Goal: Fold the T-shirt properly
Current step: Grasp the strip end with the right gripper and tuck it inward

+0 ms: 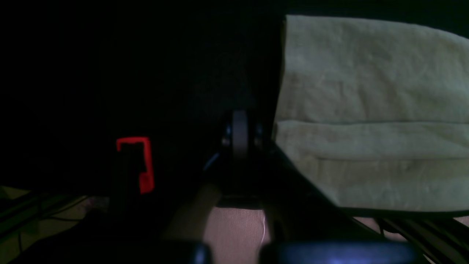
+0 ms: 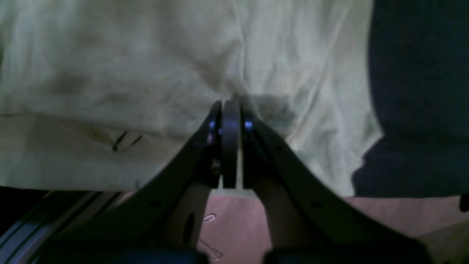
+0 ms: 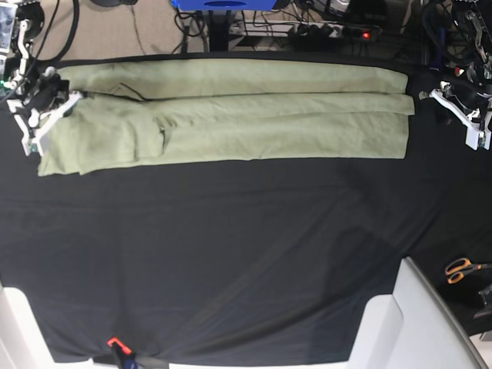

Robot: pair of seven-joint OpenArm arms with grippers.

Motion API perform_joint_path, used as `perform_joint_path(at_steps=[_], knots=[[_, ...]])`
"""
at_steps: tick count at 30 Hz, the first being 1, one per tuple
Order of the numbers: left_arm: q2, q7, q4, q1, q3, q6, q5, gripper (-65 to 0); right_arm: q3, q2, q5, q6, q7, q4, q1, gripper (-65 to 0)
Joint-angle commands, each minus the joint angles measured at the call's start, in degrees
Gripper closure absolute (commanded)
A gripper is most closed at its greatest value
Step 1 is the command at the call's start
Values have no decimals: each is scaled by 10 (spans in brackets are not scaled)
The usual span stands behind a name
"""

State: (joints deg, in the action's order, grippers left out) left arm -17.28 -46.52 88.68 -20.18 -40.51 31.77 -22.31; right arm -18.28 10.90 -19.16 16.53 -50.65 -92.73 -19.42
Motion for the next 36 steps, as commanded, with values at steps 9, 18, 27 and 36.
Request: perform_joint_path(at_steps=[9,18,27,36], knots=[[-9,9,8,-1,-3,1,-5,0,3,-23,-5,2,-23,-4,62,-8],[-10,9,8,-4,-6,1,-5,0,-2,-12,-4,2,15,88,59,-8],[-10,9,8,-4,-6,1,-5,0,-37,-11,-4,1,17,59,3,-8],[-11,9,8,-4,-8,1,-5,0,-62,-31,-6,1,18,-113,-44,-8]])
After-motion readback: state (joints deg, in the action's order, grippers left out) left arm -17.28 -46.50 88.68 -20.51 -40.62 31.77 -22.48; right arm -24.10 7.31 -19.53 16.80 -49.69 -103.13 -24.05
